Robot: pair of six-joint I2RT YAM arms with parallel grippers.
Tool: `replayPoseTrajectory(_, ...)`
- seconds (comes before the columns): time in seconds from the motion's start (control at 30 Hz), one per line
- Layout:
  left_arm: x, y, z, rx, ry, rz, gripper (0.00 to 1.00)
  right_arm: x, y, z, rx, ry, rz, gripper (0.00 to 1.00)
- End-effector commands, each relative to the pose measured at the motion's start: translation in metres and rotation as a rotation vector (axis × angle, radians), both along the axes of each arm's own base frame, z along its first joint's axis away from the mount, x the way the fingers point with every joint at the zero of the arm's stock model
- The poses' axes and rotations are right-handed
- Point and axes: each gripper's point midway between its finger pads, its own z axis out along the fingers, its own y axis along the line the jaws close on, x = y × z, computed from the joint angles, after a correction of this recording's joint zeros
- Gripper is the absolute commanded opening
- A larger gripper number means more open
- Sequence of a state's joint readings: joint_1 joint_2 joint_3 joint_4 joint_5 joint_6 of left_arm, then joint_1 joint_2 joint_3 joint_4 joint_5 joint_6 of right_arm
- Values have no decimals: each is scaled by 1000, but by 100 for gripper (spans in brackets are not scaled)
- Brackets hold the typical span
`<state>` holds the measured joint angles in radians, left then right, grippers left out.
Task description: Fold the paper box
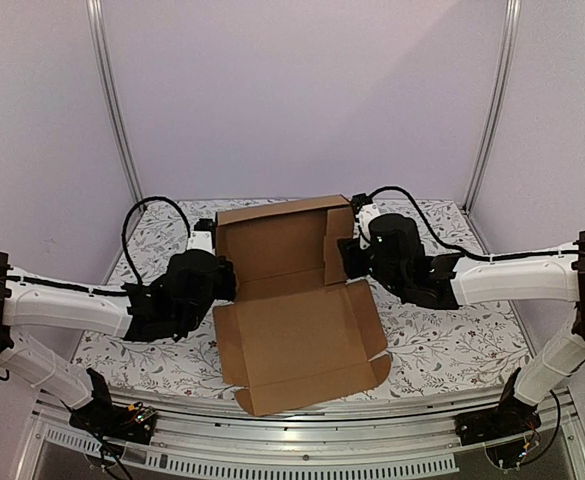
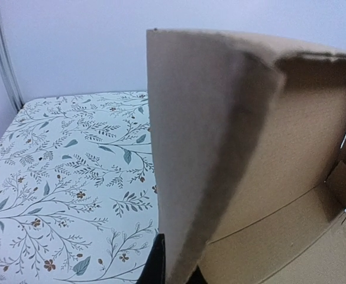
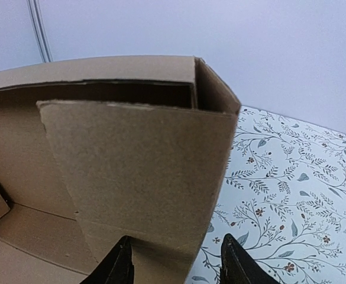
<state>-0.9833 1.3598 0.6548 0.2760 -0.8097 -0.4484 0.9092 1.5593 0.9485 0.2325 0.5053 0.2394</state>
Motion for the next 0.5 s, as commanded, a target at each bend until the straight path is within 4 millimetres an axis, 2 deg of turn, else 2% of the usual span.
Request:
replayPoseTrajectory(0.0, -6, -18, 12, -55, -19, -48, 0, 16, -31, -8, -50, -25, -169, 45)
replayPoseTrajectory(0.13, -8, -18, 11, -50, -15, -50, 0, 16, -31, -9, -55, -26, -171, 43)
replayPoseTrajectory(0.3, -8, -17, 10, -45, -13, -47, 0, 10, -11, -8, -27, -14, -45, 59)
replayPoseTrajectory(0.47, -7, -18, 11, -41, -14, -49, 0, -3, 11, -11, -17, 12, 116, 67)
